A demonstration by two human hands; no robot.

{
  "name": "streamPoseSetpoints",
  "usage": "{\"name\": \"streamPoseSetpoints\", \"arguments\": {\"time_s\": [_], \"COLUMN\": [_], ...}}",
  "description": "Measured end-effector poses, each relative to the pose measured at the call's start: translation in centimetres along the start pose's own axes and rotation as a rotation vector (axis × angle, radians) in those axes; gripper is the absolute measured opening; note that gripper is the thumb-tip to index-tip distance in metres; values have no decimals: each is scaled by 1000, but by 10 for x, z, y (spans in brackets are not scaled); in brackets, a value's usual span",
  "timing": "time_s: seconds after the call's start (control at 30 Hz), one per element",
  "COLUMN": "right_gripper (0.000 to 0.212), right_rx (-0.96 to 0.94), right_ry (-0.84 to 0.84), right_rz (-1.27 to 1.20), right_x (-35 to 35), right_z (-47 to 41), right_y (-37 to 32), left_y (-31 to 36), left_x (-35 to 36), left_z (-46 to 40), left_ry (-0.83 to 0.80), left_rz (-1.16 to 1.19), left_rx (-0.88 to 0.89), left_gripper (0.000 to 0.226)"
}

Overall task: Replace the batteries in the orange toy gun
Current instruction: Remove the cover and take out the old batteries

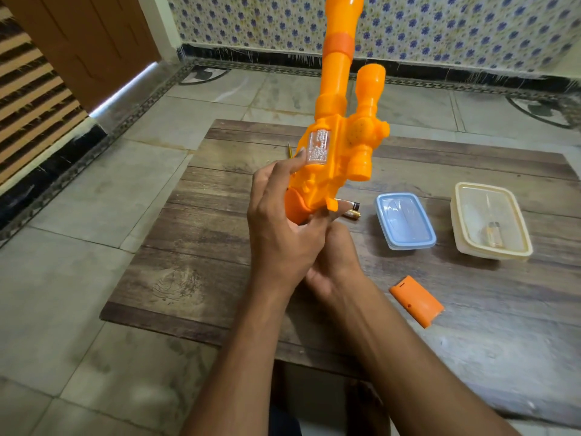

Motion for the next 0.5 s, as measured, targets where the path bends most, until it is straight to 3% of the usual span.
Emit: {"name": "streamPoseSetpoints", "arguments": {"time_s": [0.07,0.3,0.5], "right_gripper": [28,44,9], "right_rx": [6,-77,-383], "right_ry": [39,149,228], "right_rz": [14,253,577], "right_x": [-1,-13,-9], "right_z": [3,8,27], "right_y": [-2,-18,-61], "left_y": [-2,-19,-34], "left_x": [-1,-7,-12], "left_z": [0,-3,-3], "left_ry": [3,65,120], "left_rz": [18,168,380], "left_rx": [-7,-62,-237], "left_gripper": [70,70,54]}}
Point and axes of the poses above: each hand's wrist, its own z-axis away from the middle knuckle, its own x-axis out of the palm, y = z × x, the point moved 10 cm from there along -z, towards the middle knuckle, and after that the axes turned 7 degrees about -z, right-handed, at the moved point
